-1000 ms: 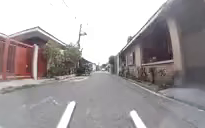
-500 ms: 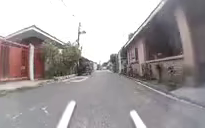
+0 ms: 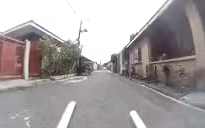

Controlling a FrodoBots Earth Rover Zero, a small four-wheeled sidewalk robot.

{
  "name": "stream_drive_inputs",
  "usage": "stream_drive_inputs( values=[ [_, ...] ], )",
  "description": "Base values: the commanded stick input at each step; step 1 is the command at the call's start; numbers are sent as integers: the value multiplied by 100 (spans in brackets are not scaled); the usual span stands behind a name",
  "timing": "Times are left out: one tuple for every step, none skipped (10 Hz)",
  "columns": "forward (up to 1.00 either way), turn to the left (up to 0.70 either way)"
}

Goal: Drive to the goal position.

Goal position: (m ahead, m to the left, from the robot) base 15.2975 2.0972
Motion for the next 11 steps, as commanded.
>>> stream_drive_inputs(
  values=[
    [85,0],
    [85,0],
    [85,0],
    [85,0],
    [85,0],
    [85,0],
    [85,0],
    [85,0],
    [85,0],
    [85,0],
    [85,0]
  ],
)
